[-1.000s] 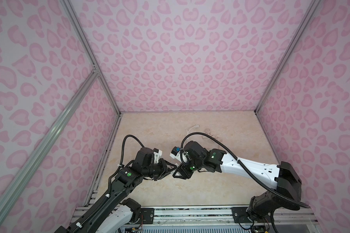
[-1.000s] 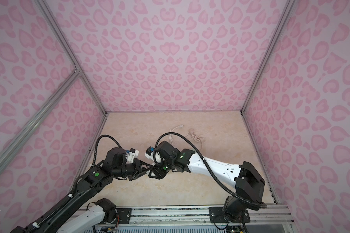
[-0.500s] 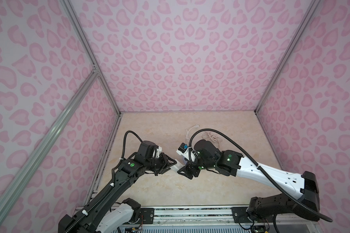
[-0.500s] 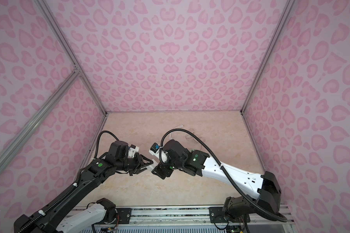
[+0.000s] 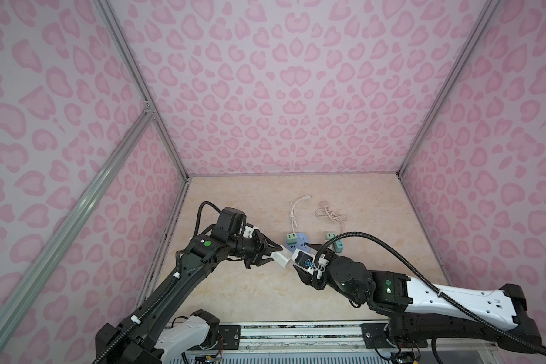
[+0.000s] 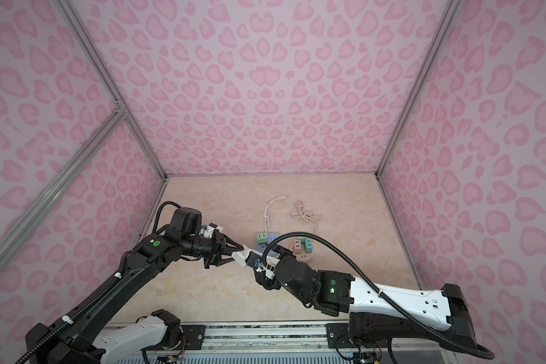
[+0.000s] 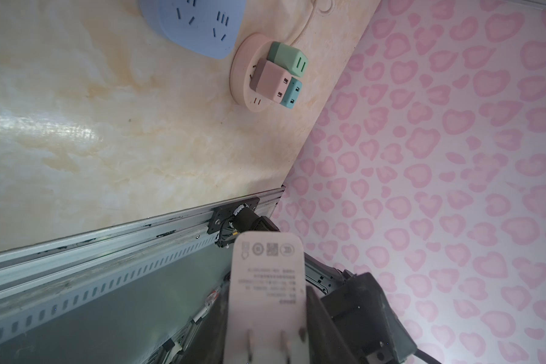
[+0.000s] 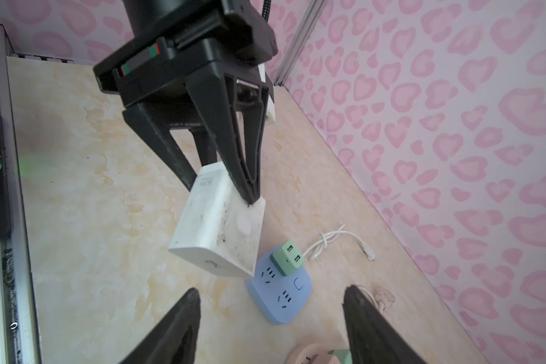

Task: Insert the plug
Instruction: 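Close the left gripper on the white charger's prong end held by the right gripper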

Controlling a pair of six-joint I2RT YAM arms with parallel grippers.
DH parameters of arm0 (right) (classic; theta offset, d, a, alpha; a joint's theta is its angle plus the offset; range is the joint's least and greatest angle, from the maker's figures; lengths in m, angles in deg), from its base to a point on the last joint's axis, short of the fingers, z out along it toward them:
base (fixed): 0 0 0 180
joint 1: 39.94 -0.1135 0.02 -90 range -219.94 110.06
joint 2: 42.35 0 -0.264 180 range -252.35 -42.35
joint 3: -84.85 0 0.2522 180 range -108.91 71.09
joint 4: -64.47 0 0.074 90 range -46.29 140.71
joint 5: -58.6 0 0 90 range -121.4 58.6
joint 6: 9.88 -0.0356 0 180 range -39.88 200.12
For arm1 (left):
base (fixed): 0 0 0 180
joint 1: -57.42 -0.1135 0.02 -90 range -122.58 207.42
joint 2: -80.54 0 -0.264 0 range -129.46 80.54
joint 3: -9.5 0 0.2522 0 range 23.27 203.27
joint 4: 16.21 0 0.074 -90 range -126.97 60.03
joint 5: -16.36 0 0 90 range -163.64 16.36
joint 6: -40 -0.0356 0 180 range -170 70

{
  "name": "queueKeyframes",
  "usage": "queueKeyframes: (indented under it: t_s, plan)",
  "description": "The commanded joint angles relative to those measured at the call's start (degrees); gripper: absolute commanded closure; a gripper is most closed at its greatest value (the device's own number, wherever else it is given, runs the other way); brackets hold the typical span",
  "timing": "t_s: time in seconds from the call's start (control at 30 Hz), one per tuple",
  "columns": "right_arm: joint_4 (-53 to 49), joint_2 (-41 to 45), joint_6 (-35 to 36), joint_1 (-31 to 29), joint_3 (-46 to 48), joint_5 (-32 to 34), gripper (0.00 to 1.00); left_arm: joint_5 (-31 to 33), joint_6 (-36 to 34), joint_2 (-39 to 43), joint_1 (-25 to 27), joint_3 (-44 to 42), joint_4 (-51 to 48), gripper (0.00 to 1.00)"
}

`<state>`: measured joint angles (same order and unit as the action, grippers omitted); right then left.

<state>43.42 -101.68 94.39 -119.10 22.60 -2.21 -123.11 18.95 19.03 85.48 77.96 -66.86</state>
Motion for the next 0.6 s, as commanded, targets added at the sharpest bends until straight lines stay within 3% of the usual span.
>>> queueKeyframes:
  t_s: [0.0,0.23,0.57]
  plan:
    - [3.6,-0.4,4.2,-1.2,0.0,2.0,0.31,-2.9,1.5,0.9,0.2,0.5,-0.5,0.98]
    - [1.4,-1.1,4.3,-3.0,-1.5,-0.6,0.32,-4.8,2.2,2.5,0.3,-0.1,1.0,0.98]
    - [0.0,-2.8,4.4,-6.3,-1.4,2.5,0.34,-6.4,3.9,3.0,0.4,-1.1,5.4,0.98]
